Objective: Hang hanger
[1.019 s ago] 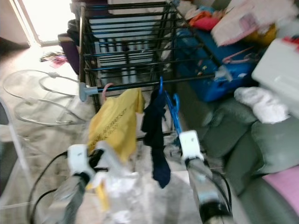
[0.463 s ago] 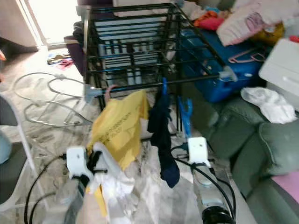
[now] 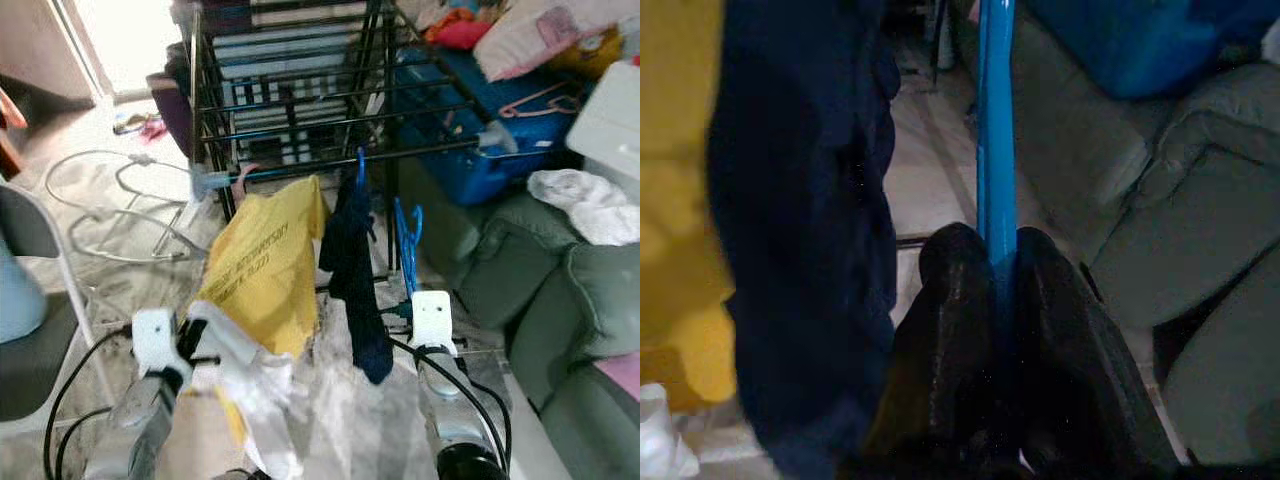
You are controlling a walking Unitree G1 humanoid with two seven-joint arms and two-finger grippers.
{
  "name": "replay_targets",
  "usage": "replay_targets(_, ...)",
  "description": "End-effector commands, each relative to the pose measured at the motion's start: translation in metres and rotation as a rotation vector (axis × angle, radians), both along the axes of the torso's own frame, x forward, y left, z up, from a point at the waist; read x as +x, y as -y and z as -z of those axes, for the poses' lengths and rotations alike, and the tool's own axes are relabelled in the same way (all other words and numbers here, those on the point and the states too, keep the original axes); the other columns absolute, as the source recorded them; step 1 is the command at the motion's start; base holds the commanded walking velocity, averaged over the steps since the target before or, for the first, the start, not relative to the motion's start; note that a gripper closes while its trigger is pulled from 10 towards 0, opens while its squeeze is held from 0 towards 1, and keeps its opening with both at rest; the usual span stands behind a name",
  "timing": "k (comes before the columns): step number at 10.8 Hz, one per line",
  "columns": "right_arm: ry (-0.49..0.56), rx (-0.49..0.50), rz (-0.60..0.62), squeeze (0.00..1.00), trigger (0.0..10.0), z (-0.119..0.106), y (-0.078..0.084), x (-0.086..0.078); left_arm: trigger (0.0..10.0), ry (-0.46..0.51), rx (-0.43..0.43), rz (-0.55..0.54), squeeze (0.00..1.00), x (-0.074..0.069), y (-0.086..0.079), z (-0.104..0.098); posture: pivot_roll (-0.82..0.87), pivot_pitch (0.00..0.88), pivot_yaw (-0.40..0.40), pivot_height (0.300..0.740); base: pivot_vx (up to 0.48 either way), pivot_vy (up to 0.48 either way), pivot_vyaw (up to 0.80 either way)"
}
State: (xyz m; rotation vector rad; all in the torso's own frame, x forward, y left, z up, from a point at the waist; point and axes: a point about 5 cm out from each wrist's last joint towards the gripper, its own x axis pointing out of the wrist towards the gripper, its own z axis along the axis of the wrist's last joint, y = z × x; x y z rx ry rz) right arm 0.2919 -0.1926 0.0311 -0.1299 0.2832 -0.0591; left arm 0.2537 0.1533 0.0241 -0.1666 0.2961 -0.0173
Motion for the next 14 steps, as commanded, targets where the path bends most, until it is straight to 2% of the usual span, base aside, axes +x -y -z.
replay_targets(1, 0.037, -0.004, -0.007, 0.00, 10.0, -0.0108, -0.0004, 0.0078, 10.0, 0.008, 0.009, 0.000, 0.00, 0.0006, 0.0004, -0.0017, -0.10, 0.000, 0.073, 0.740, -0.285, 0.000, 0.00)
replay_targets(4, 0.049, 0.000, -0.007, 0.00, 10.0, -0.0166, -0.0010, 0.0143, 10.0, 0.008, 0.017, 0.002, 0.00, 0.0005, -0.0014, -0.0025, -0.09, 0.000, 0.075, 0.740, -0.286, 0.000, 0.00)
replay_targets(14, 0.030, 0.020, 0.005, 0.00, 10.0, -0.0102, -0.0056, 0.0084, 10.0, -0.007, 0.052, 0.050, 0.00, 0.0019, -0.0012, -0.0027, -0.10, 0.000, 0.106, 0.740, -0.285, 0.000, 0.00)
